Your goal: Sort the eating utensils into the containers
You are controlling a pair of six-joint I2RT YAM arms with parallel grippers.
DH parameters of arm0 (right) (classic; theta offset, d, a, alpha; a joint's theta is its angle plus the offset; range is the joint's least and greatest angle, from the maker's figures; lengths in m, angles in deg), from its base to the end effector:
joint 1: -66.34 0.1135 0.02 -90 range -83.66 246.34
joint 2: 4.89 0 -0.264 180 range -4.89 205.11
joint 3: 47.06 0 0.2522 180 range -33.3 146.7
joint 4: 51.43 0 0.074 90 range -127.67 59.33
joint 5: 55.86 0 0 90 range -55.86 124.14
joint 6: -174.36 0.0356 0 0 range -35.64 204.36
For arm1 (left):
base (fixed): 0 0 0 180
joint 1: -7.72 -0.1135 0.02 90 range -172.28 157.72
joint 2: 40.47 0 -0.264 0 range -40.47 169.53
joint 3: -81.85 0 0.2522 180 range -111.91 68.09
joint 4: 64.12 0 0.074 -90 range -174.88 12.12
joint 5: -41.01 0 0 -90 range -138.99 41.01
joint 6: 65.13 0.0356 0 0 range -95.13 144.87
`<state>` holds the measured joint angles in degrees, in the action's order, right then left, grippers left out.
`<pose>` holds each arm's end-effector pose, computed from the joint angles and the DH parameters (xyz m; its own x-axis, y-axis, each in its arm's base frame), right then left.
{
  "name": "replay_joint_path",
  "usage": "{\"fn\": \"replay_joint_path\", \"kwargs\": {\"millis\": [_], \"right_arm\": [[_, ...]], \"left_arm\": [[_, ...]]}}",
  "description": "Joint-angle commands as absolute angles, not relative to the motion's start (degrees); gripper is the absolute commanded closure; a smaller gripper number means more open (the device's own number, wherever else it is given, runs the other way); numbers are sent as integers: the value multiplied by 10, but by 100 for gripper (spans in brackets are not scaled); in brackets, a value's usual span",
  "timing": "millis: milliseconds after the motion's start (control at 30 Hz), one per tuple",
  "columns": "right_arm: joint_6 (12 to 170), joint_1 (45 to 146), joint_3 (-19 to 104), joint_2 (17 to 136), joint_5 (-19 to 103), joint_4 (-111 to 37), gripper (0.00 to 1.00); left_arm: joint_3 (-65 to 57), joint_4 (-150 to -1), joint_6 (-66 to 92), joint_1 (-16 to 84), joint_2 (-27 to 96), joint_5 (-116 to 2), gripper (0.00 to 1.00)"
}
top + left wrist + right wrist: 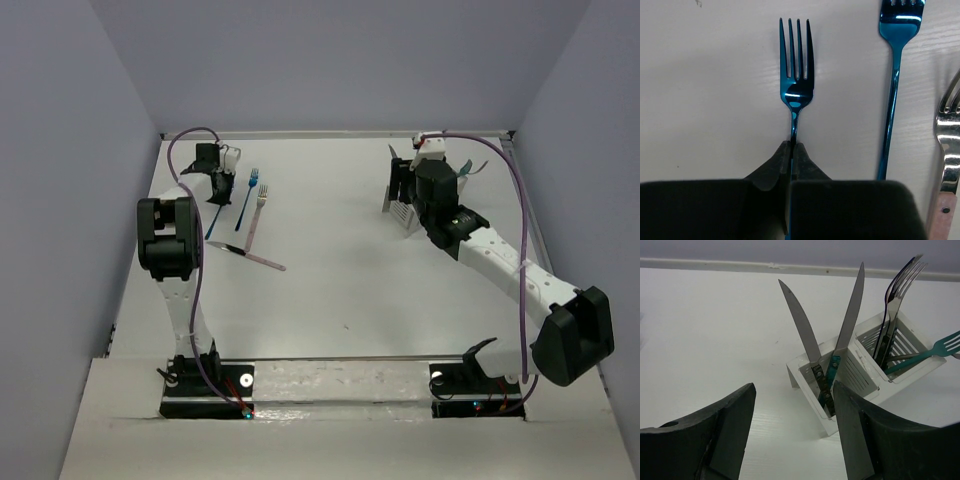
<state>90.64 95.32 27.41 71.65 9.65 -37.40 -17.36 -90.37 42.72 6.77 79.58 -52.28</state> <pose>0.2808 0.1386 0.3316 -0.2513 -0.0254 -0.9676 -0.0654 0.9978 -0.0092 0.4625 0.0056 0.1721 -0.6902 0.2946 -0.6610 0.2459 0.9545 0.1687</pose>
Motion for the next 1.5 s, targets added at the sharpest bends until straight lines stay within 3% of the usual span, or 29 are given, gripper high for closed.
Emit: {"fn": "replay_joint_path", "kwargs": {"millis": [0,167,333,533,633,667,833,900,1000,1233,1467], "right_arm": [[910,958,282,700,108,-378,31],[913,958,281,694,113,-361,31],[924,958,286,684,174,-351,29],[945,958,330,692,453,-365,23],[975,958,359,719,587,-417,1],[975,977,373,746,613,-417,2],[905,1096,506,852,511,-353,2],[907,1124,565,900,481,-366,8],[967,1134,628,956,476,-415,16],[985,1169,671,1015,487,-523,18],[1004,1175,744,1096,447,-529,25]], "left_arm": [[-150,-905,421,68,798,-515,100],[-139,-869,396,68,791,-520,100],[-83,-811,378,68,704,-529,100],[-29,-756,345,68,499,-599,100],[-19,-754,319,68,415,-652,100],[-14,-752,310,68,380,-670,100],[16,-737,252,68,295,-689,100],[26,-730,230,68,263,-686,100],[33,-724,210,68,235,-690,100],[66,-701,174,72,195,-704,100],[80,-691,149,74,189,-727,100]]}}
